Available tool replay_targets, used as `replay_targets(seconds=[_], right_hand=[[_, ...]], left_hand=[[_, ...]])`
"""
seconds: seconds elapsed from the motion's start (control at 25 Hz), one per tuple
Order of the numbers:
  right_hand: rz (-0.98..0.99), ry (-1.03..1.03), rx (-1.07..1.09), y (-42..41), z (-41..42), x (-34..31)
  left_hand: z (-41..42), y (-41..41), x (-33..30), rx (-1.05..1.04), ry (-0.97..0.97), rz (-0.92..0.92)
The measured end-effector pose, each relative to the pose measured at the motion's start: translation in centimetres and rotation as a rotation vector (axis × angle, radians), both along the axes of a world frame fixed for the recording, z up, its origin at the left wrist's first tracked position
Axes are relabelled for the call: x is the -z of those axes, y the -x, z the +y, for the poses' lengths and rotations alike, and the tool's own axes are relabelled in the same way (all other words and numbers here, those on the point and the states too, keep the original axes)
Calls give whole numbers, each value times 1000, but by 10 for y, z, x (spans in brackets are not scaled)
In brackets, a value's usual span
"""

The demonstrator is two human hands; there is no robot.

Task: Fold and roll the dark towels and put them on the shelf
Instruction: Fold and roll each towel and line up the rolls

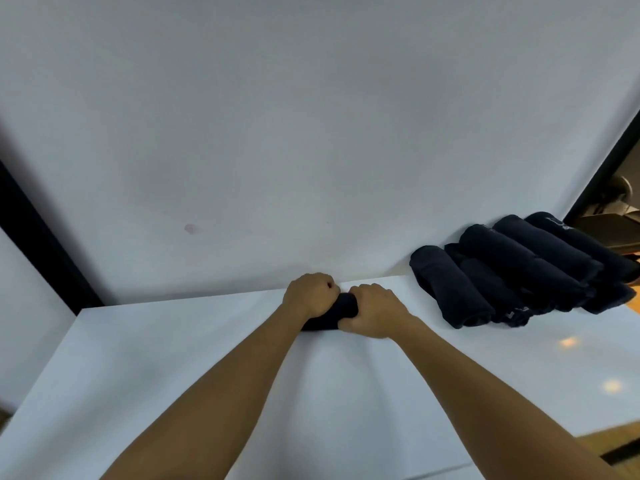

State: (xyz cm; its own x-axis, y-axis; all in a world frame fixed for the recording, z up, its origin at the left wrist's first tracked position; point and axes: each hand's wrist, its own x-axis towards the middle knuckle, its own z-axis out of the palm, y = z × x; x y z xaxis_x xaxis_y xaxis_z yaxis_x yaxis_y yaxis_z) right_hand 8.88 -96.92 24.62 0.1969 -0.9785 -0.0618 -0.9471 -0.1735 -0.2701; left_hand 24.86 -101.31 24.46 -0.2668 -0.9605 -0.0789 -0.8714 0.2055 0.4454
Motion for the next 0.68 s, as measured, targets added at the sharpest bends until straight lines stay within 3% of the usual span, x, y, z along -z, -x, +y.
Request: replay_targets(seconds=[0.08, 0.16, 0.24, 0.36, 0.48, 0.68], right_hand=[[-28, -3, 37, -5, 2, -3], [-53, 35, 129, -12, 18, -2], [-149, 60, 280, -16, 38, 0], [-315, 16, 435, -9, 66, -2], [-168, 3, 438, 9, 80, -5], [-152, 73, 396, 67, 94, -14]], left_hand=[[-1, -2, -3, -43, 52, -10], [14, 0, 2, -175, 325, -70], [42, 8, 6, -356, 487, 24], [77, 30, 2, -469, 298, 292], [81, 52, -6, -458, 95, 526], [77, 98, -16, -241, -55, 376]])
